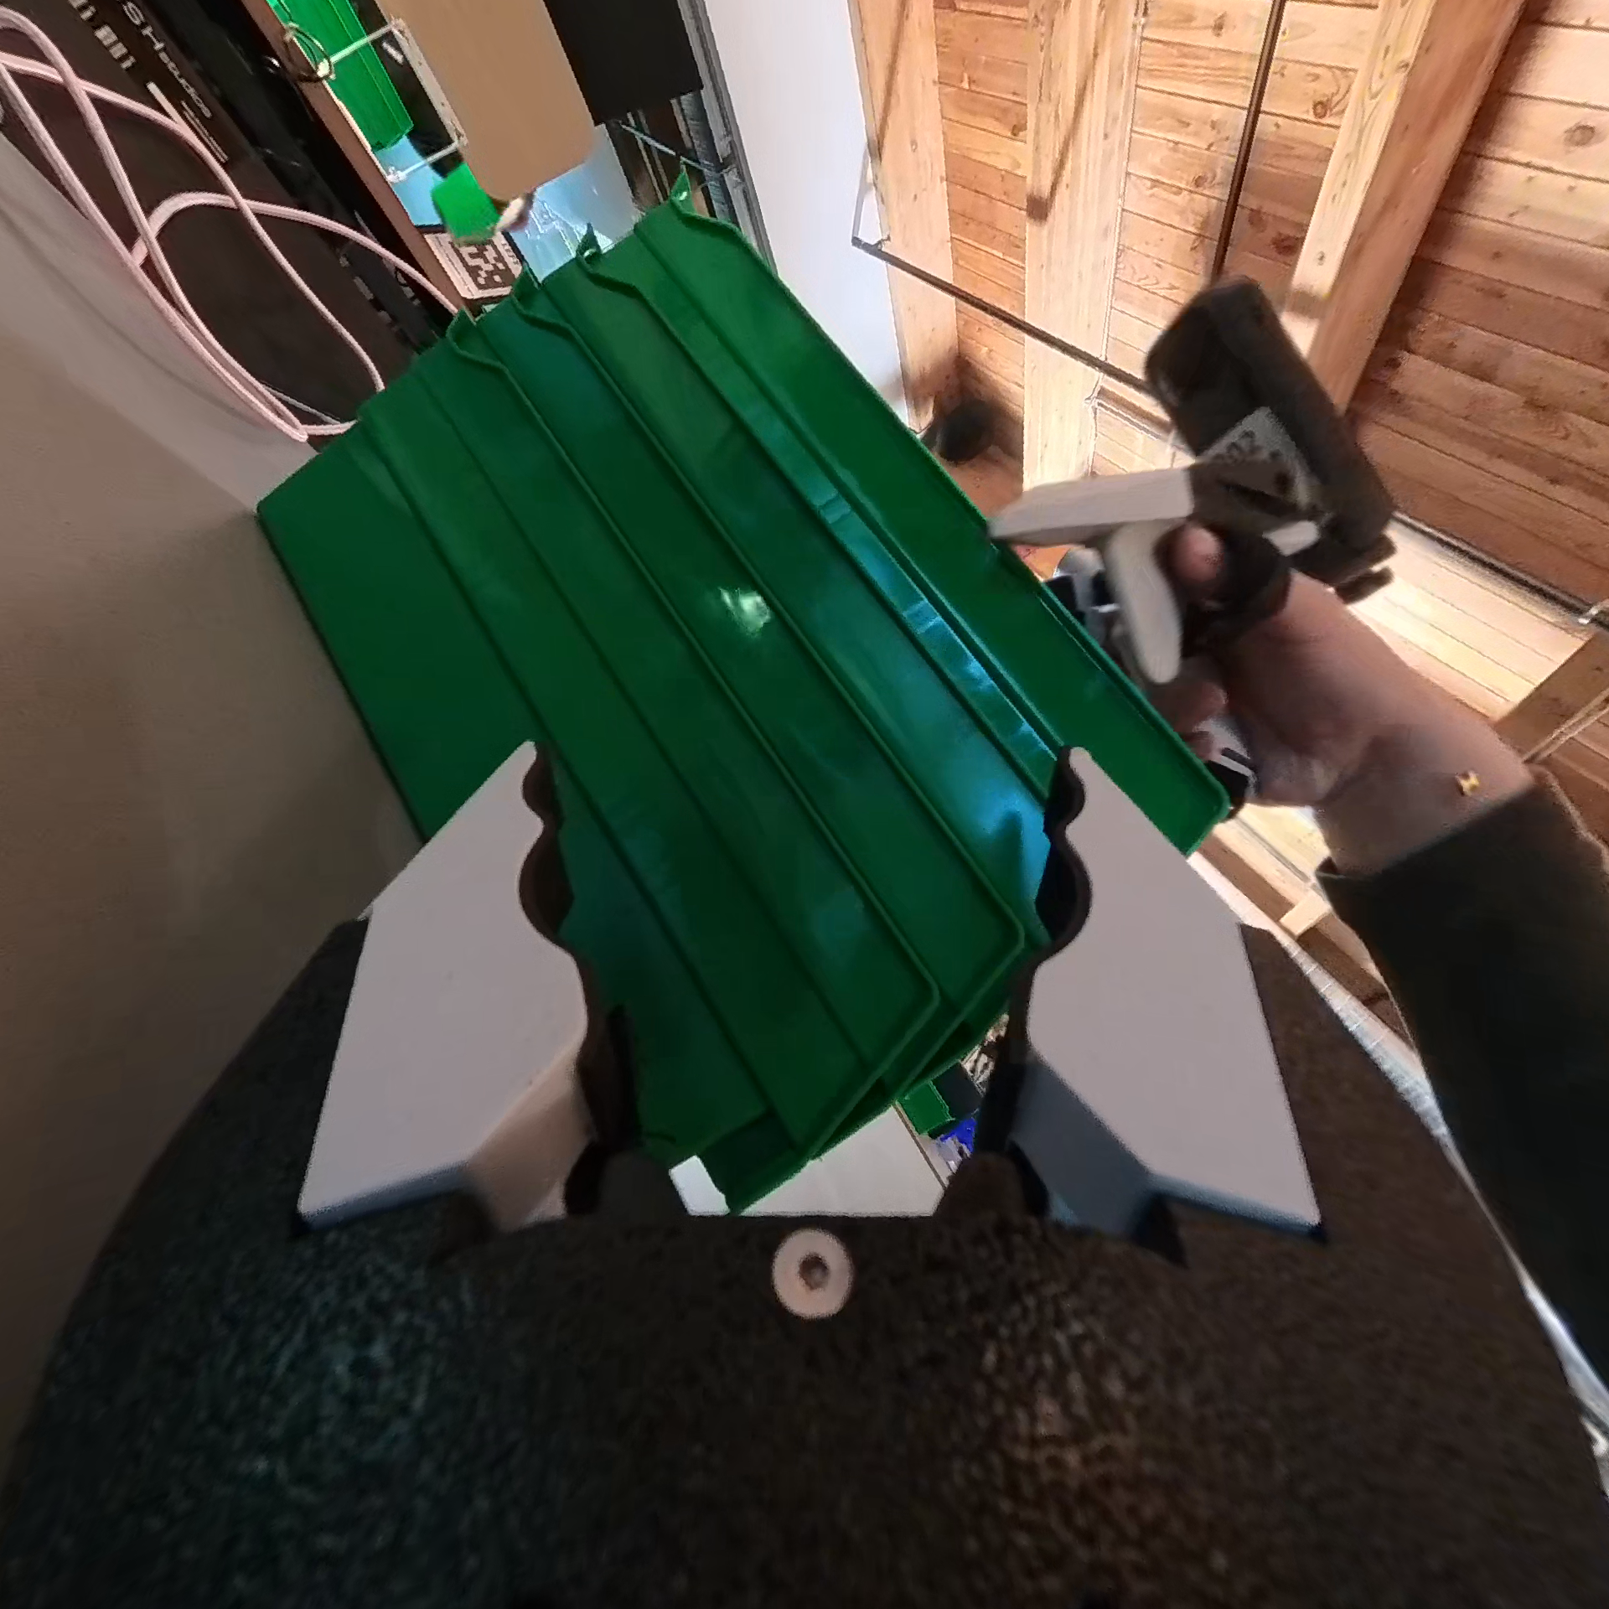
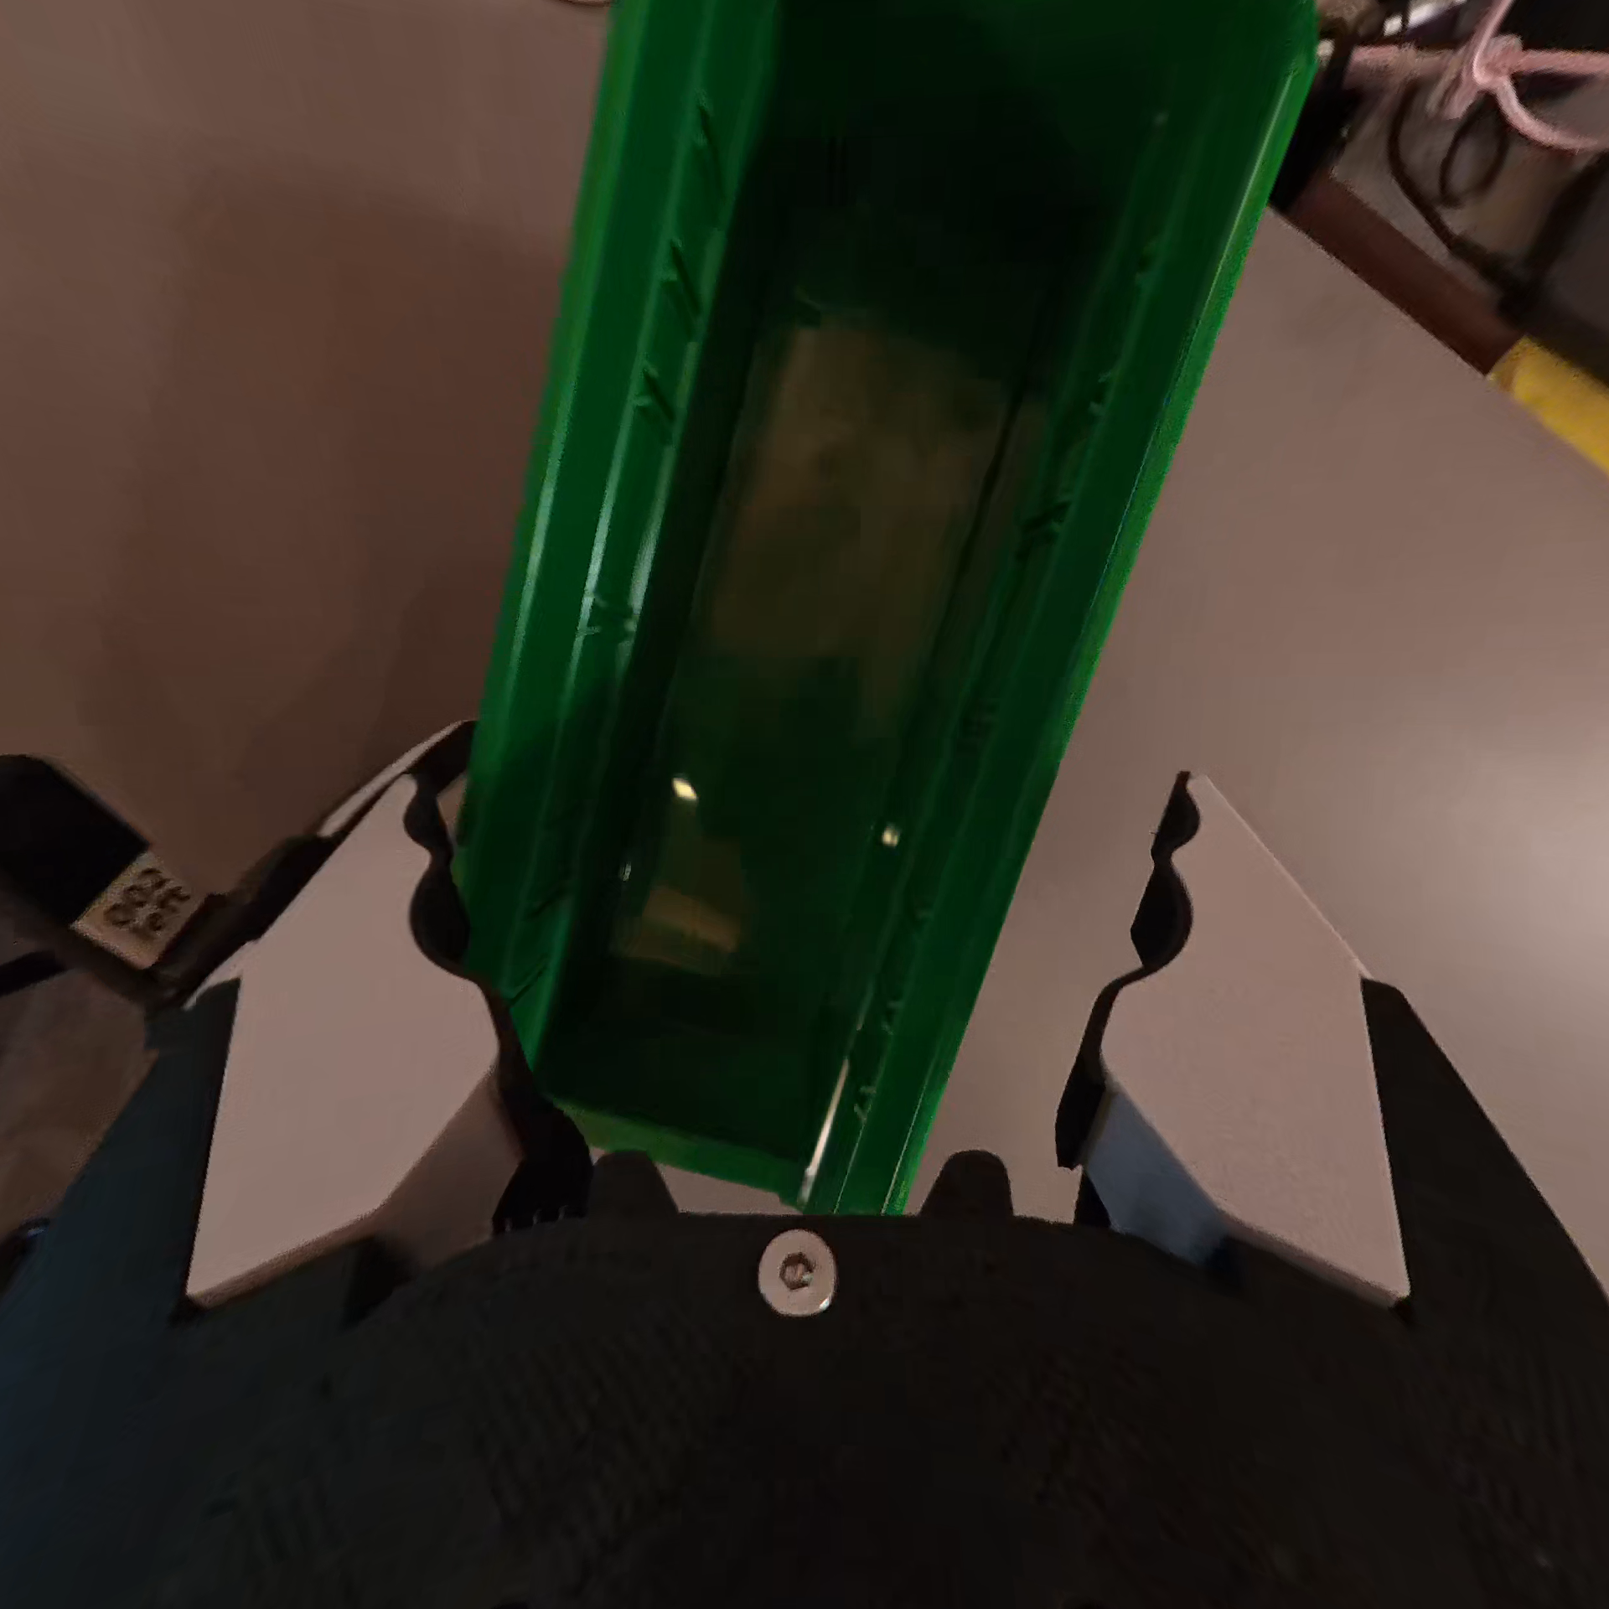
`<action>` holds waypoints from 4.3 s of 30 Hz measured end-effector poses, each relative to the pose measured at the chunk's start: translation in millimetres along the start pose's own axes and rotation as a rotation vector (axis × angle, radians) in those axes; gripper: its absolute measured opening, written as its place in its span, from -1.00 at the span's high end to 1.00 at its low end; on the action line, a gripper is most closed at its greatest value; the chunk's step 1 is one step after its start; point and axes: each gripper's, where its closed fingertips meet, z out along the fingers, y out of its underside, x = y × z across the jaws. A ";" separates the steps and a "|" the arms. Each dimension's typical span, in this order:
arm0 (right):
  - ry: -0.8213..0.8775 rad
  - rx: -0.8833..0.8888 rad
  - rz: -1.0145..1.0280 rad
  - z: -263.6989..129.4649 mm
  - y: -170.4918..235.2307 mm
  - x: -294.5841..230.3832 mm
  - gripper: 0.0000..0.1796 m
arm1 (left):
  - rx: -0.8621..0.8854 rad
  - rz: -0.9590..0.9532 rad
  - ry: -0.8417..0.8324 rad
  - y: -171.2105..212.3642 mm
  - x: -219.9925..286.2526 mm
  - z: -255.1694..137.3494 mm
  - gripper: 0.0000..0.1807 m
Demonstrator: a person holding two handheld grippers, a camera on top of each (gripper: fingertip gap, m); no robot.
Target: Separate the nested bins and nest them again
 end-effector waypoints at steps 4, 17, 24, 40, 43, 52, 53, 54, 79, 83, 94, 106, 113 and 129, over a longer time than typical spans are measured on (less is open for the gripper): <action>-0.020 -0.066 0.039 10.5 -0.7 -2.6 -0.64 | 0.005 0.002 0.000 -1.3 0.0 -0.4 -0.21; 0.028 -0.114 0.060 2.1 -13.9 -7.0 -0.19 | -0.006 -0.003 -0.002 0.5 -0.8 1.1 -0.22; -0.050 0.046 0.066 -57.3 -40.7 -0.3 -0.15 | 0.003 -0.003 -0.009 -1.2 -1.9 0.1 -0.21; 0.111 0.188 0.304 -130.3 131.7 261.9 -0.15 | 0.097 0.133 -0.016 -19.1 8.9 -8.5 -0.16; 0.099 0.157 0.369 -99.7 181.6 307.7 -0.15 | 0.108 0.154 -0.020 -20.5 9.9 -9.5 -0.16; 0.207 0.109 0.430 -53.4 266.1 420.1 -0.18 | 0.112 0.195 -0.042 -21.1 9.0 -10.5 -0.18; 0.217 0.111 0.438 -51.2 272.5 428.9 -0.19 | 0.114 0.203 -0.043 -21.4 9.6 -10.9 -0.19; 0.220 0.109 0.449 -48.6 279.2 435.7 -0.20 | 0.115 0.209 -0.046 -21.6 9.7 -11.4 -0.19; -0.203 0.063 0.081 -9.7 13.9 14.7 -0.61 | 0.218 0.202 -0.008 -36.0 19.5 -29.9 -0.19; -0.116 -0.034 0.103 16.7 5.3 -5.3 -0.69 | 0.225 0.206 0.015 -36.6 22.9 -29.4 -0.22; 0.078 -0.224 0.022 35.0 18.5 -9.3 -0.21 | 0.210 0.177 0.026 -34.2 20.8 -25.9 -0.25; 0.016 -0.139 0.012 25.9 6.1 -14.1 -0.16 | 0.185 0.144 0.009 -30.6 14.6 -21.8 -0.24; 0.024 -0.186 -0.010 26.6 15.7 -14.2 -0.25 | 0.187 0.139 0.005 -31.0 13.5 -22.1 -0.25; 0.035 -0.135 0.022 22.9 3.2 -9.1 -0.11 | 0.174 0.125 0.001 -28.7 11.4 -20.8 -0.26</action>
